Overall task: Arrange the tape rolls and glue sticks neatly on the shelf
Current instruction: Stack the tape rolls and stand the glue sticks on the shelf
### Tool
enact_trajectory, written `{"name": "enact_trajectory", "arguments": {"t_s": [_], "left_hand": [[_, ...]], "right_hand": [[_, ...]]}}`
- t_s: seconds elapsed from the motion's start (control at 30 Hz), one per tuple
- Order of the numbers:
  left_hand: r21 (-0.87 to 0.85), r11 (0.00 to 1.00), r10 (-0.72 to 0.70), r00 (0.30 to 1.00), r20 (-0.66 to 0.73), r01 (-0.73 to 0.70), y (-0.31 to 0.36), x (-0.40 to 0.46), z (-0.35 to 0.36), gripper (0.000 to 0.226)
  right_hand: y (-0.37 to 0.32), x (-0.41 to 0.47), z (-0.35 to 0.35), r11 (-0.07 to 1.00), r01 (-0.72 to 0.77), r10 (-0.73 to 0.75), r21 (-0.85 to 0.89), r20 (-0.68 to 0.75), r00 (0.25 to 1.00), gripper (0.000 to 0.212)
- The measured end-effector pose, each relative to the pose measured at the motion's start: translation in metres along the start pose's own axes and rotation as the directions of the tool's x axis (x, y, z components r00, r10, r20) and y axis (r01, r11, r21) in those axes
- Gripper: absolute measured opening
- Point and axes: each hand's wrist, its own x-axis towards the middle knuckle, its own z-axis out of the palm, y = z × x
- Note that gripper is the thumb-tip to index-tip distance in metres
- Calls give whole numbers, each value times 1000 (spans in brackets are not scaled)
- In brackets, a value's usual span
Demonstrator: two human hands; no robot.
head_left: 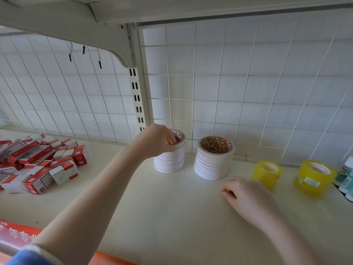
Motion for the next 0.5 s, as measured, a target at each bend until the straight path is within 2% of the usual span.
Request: {"name": "enact_trajectory", "arguments": {"t_s": [0.5], "left_hand": [[-76, 997, -6, 999, 49, 9, -2, 3, -4, 11]], "right_hand": [[5, -3, -4, 999, 6, -7, 38, 36, 999, 17]]}}
